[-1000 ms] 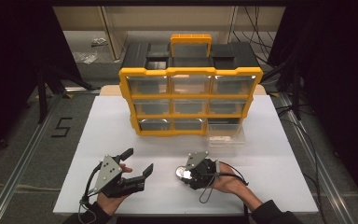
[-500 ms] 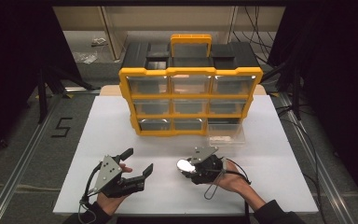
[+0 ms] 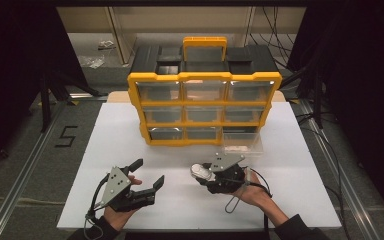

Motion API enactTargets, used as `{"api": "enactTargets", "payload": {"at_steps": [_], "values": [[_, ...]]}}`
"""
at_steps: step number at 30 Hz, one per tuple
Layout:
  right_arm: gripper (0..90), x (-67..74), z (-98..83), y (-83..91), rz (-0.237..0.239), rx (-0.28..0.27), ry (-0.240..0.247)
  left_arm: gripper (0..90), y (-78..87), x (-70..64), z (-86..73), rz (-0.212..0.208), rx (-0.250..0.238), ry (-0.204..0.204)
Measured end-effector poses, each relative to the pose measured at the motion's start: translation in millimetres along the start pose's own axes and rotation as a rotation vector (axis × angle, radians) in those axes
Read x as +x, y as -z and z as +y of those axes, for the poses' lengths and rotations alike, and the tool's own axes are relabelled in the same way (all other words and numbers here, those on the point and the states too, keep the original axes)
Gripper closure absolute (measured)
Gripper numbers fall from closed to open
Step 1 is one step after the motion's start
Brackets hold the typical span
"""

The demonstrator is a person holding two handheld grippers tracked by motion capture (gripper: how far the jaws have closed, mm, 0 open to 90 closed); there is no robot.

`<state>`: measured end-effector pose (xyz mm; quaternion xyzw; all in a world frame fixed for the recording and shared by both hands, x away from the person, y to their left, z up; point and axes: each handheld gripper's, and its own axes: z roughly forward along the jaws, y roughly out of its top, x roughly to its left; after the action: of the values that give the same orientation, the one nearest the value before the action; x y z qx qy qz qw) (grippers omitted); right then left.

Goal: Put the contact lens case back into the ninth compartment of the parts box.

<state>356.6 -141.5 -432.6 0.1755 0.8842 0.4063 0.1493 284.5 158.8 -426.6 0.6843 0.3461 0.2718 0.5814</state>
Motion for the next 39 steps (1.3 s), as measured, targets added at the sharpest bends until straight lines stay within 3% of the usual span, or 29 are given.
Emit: {"api": "enactTargets", "payload": {"at_steps": [12, 27, 39], "values": [[49.7, -9.4, 6.5, 23.5, -0.039, -0.080, -0.026, 16.3, 0.5, 0.0, -0.1, 0.002, -0.001, 0.000], [49.7, -22.3, 7.9, 45.5, -0.100, -0.135, -0.046, 16.3, 0.8, 0.4, -0.3, 0.002, 0.000, 0.002], [49.7, -41.7, 4.0, 71.9, -0.159, -0.181, -0.115, 16.3, 0.8, -0.2, -0.2, 0.001, -0.001, 0.000]]}}
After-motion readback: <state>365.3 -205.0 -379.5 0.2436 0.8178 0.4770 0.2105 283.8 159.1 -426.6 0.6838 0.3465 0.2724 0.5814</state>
